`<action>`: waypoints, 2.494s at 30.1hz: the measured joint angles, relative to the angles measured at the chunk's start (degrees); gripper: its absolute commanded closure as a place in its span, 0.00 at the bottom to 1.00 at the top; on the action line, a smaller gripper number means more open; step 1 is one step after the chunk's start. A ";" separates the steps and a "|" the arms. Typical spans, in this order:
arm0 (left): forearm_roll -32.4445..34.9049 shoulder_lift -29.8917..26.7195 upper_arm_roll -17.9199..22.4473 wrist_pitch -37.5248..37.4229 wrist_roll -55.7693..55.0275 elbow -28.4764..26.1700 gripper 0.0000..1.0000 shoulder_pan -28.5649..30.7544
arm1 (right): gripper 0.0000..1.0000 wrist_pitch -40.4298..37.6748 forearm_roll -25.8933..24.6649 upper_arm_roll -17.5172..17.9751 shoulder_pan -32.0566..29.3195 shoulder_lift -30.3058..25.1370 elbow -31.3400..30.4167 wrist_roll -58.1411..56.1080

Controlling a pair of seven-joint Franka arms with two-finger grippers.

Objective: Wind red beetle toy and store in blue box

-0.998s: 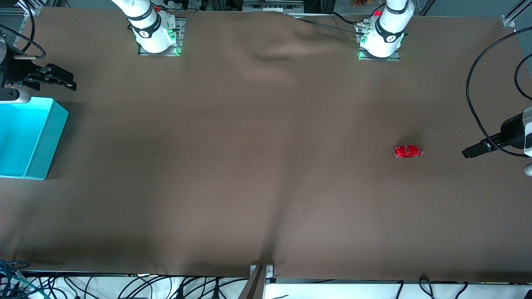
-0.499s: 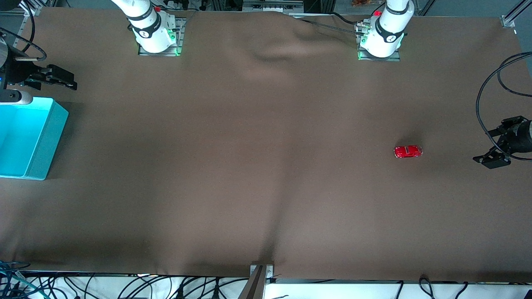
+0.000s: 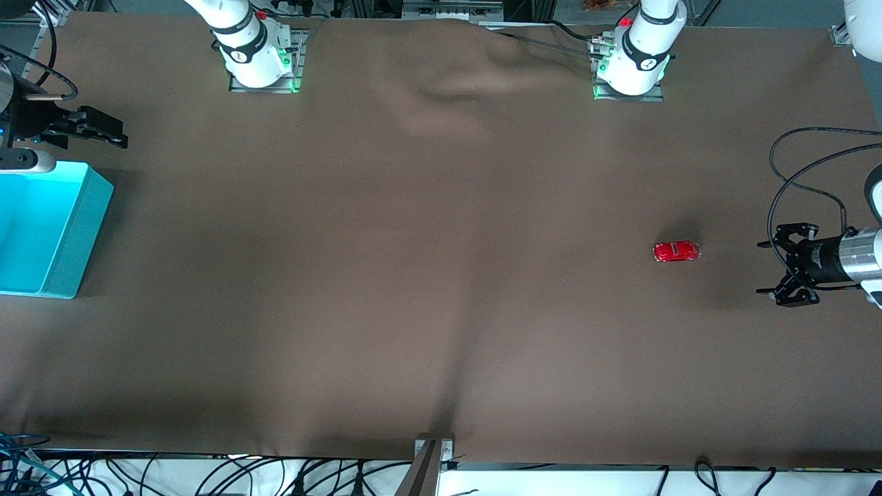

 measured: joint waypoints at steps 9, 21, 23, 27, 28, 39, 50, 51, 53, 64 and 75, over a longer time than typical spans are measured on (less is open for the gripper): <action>0.14 6.55 -0.49 5.79 -12.78 -0.16 0.00 -0.96 | 0.00 -0.02 -0.17 0.00 0.00 0.00 0.00 -0.06; 0.38 9.14 -0.65 9.87 -15.69 -5.94 0.00 -4.47 | 0.00 -0.03 -0.32 0.00 0.00 0.00 0.01 -0.09; 0.38 8.76 -0.66 9.92 -15.69 -7.11 0.00 -4.75 | 0.00 -0.03 -0.33 0.00 0.00 0.00 0.01 -0.09; 0.76 7.01 -0.67 9.93 -15.69 -10.09 0.00 -5.04 | 0.00 -0.03 -0.34 0.00 0.00 0.00 0.01 -0.09; 0.87 6.46 -0.70 9.94 -15.69 -10.88 0.00 -5.05 | 0.00 -0.03 -0.35 0.00 0.00 0.00 0.01 -0.09; 1.39 2.26 -0.97 16.37 -15.69 -19.82 0.00 -5.08 | 0.00 -0.03 -0.38 0.00 0.00 0.00 0.01 -0.10; 3.99 1.75 -1.08 22.38 -16.58 -23.53 0.00 -5.08 | 0.00 -0.03 -0.39 0.00 0.00 0.00 0.02 -0.11; 4.19 1.54 -1.10 22.64 -16.58 -24.01 0.00 -5.08 | 0.00 -0.03 -0.39 0.00 0.00 0.00 0.02 -0.11; 4.73 1.08 -1.15 22.97 -16.60 -24.98 0.00 -5.08 | 0.00 -0.03 -0.39 0.00 0.00 0.00 0.02 -0.11; 5.06 -1.61 -2.43 24.43 -16.63 -29.45 0.01 -5.13 | 0.00 -0.03 -0.40 0.00 0.00 0.08 0.02 -0.12; 5.07 -1.79 -2.46 27.22 -16.67 -30.79 0.06 -5.13 | 0.00 -0.03 -0.40 0.00 0.00 0.16 0.02 -0.12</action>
